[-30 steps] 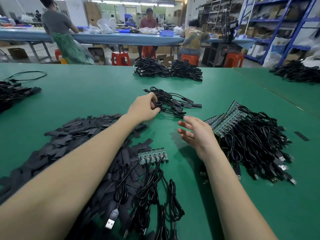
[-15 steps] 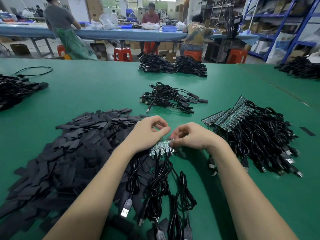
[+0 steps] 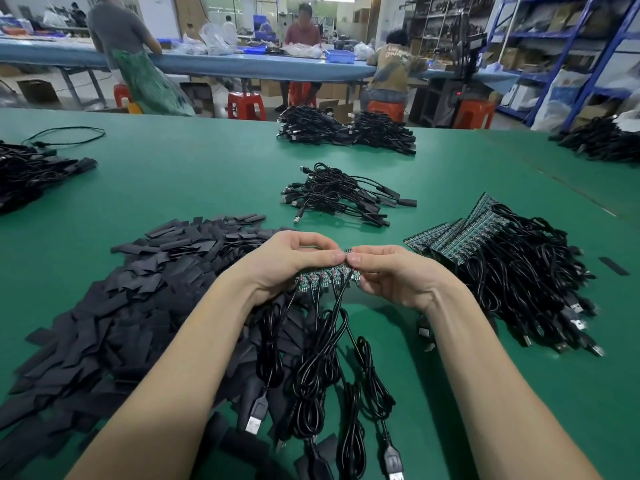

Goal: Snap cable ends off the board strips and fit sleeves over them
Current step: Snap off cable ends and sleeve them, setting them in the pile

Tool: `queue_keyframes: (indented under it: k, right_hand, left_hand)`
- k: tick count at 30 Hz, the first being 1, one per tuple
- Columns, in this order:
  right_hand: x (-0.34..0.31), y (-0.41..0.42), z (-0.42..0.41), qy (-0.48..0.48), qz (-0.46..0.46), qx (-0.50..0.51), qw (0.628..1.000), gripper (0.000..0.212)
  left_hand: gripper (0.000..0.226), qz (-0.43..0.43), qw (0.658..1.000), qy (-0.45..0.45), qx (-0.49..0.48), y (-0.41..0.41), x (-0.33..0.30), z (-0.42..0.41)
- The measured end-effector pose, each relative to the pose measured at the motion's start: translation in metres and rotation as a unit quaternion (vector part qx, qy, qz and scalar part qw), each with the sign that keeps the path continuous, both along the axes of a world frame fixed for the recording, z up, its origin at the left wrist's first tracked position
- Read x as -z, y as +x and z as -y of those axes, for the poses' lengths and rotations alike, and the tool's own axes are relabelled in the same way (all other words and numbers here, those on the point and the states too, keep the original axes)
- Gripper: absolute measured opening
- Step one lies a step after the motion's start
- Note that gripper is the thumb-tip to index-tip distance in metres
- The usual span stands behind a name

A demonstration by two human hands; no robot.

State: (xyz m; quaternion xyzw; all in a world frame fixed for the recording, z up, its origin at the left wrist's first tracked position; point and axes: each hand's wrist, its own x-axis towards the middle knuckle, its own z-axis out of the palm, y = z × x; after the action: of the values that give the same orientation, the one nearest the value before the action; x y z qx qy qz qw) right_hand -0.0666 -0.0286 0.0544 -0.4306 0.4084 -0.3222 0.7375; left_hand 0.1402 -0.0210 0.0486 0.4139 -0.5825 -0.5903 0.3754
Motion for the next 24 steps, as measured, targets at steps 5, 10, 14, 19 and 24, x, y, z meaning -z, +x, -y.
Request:
queue_keyframes:
  k: [5,10,14,19,24]
  right_hand:
    - [0.003,0.008,-0.003,0.030,0.055,-0.005,0.998,0.027]
    - [0.008,0.009,-0.005,0.058,0.095,0.006,0.994,0.024]
    - [0.012,0.010,-0.005,0.073,0.119,0.011,0.990,0.021]
    - [0.003,0.008,-0.009,-0.010,0.128,-0.069,0.989,0.051]
    - [-0.018,-0.007,-0.004,-0.069,0.055,-0.056,0.995,0.047]
  left_hand:
    - [0.013,-0.026,0.999,0.014,0.023,0.005,-0.005,-0.001]
    - [0.010,-0.061,0.996,0.046,0.041,0.004,-0.007,-0.004]
    - [0.007,-0.098,0.991,0.072,0.046,0.003,-0.007,-0.005]
    - [0.015,-0.134,0.984,0.083,0.079,0.002,-0.005,-0.005]
    - [0.013,0.140,0.987,-0.076,-0.012,-0.003,-0.004,-0.001]
